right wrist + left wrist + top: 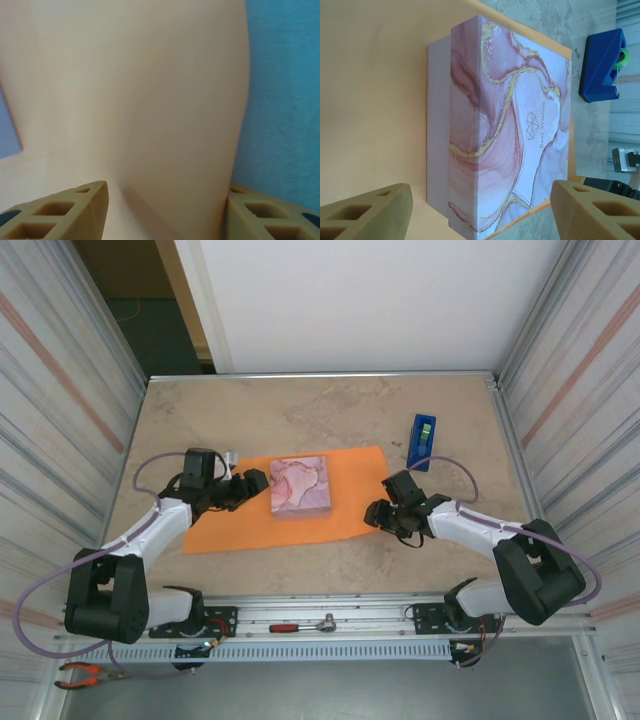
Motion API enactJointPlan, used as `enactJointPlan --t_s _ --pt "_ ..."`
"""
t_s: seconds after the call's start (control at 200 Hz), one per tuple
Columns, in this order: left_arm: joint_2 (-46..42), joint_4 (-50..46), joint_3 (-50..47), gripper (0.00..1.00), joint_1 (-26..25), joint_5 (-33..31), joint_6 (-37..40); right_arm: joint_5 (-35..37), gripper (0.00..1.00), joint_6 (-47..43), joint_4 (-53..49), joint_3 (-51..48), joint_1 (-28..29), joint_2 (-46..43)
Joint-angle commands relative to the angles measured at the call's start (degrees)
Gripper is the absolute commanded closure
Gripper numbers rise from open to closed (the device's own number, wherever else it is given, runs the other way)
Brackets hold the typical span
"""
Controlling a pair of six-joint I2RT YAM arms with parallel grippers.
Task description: Wrap the gift box in paper
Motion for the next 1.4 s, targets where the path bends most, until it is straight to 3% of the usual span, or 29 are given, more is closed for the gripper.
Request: enactJointPlan --t_s 0.0,0.351,0.526,0.651,0.812,0.902,1.157,1.398 --pt "-1.81 -0.88 0.12 0.26 0.26 0.23 0.90 -0.13 0.46 0.51 2.02 1.88 0.17 0.66" --pt "-0.64 -0.41 3.80 0.26 0.26 2.03 0.65 -0.28 0.41 -5.43 12.12 1.49 -0.29 0.67" --pt "0.30 -0.70 6.02 0.26 0.29 2.86 0.79 -0.03 0.45 -6.74 8.67 3.72 -0.92 -0.46" --pt "0.29 -1.53 6.81 0.26 0.29 3.45 1.41 0.83 0.55 -6.24 4.18 4.14 -1.19 -1.96" --pt "0.13 -2.86 7.94 0.26 0.26 4.67 2.56 2.44 0.89 -8.02 -0.82 5.66 1.13 -4.11" --pt "0.36 -2.98 8.68 0.27 0.10 5.83 2.92 2.59 1.00 -9.29 -2.10 7.93 3.52 -4.26" --pt "2.17 -3.81 12.74 0.28 -3.87 5.41 2.51 2.48 1.00 -13.64 -4.82 18.91 12.71 2.48" --pt "6.54 -3.22 18.30 0.29 -9.28 2.16 1.53 -1.02 1.00 -16.80 -4.38 24.97 17.52 8.72"
